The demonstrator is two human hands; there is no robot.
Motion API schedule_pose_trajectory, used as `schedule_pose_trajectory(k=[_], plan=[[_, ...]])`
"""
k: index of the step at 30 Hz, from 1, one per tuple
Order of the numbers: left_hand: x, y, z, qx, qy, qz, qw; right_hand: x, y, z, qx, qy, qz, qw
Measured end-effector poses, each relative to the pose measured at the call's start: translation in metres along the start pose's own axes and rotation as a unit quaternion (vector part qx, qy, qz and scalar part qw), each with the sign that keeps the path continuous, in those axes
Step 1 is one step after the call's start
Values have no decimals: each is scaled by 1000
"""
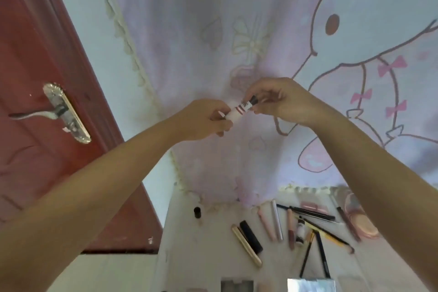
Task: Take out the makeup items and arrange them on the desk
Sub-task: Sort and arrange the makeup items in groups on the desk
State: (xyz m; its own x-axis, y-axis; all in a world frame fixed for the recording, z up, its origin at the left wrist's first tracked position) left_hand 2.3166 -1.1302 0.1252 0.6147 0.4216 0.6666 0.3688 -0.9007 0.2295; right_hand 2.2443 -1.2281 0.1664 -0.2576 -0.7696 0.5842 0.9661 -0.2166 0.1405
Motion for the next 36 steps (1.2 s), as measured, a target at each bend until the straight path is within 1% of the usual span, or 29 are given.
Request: schedule_pose_trajectory(k=[4,9,11,15,17,19,21,24,26,28,30,31,33,35,36], plan=[[-52,-37,53,78,-29,97,992,-58,-8,-42,-34,-38,59,997],[-95,-77,107,167,-71,181,967,-120,-11,-87,-66,-127,121,982],[-108,-92,126,190,-74,208,957,-140,-13,-100,-75,-128,138,979],[-125,-113,150,216,-115,239,940,-168,-16,-111,-67,-113,170,977],[-131,-120,156,233,-176,245,925,-175,-16,-114,-61,-104,179,976],[-134,-124,160,246,-245,234,908,-176,-14,-119,-64,-90,183,977],[-139,-128,162,247,-290,249,891,-178,-14,-123,-67,-75,190,977],[-150,-133,164,240,-318,301,866,-185,-16,-126,-58,-60,202,976],[-155,-134,167,237,-315,311,865,-190,-18,-129,-58,-54,203,976],[-160,-134,176,242,-298,294,875,-192,-18,-140,-84,-30,196,977],[-162,-134,192,252,-262,232,902,-192,-19,-161,-145,-14,167,975],[-162,-136,202,262,-240,192,915,-193,-21,-176,-182,-26,155,971],[-163,-146,221,283,-205,111,930,-200,-31,-209,-248,-99,163,950],[-161,-159,236,298,-172,28,938,-212,-46,-237,-295,-220,205,907],[-161,-165,240,295,-143,5,945,-218,-54,-248,-305,-277,226,883]])
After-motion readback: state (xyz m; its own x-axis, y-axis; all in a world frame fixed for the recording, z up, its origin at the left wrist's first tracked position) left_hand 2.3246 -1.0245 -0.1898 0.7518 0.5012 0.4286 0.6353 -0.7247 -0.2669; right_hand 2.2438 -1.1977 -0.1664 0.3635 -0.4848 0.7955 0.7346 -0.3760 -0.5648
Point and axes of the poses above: each hand's wrist, its own y-axis towards the middle knuckle, its own x-axis out of the back of the hand, z = x × y, the point moved 8 cm from there along y, towards the middle knuckle, and after that the axes turned 13 degrees about -x, right-handed, at the moved point
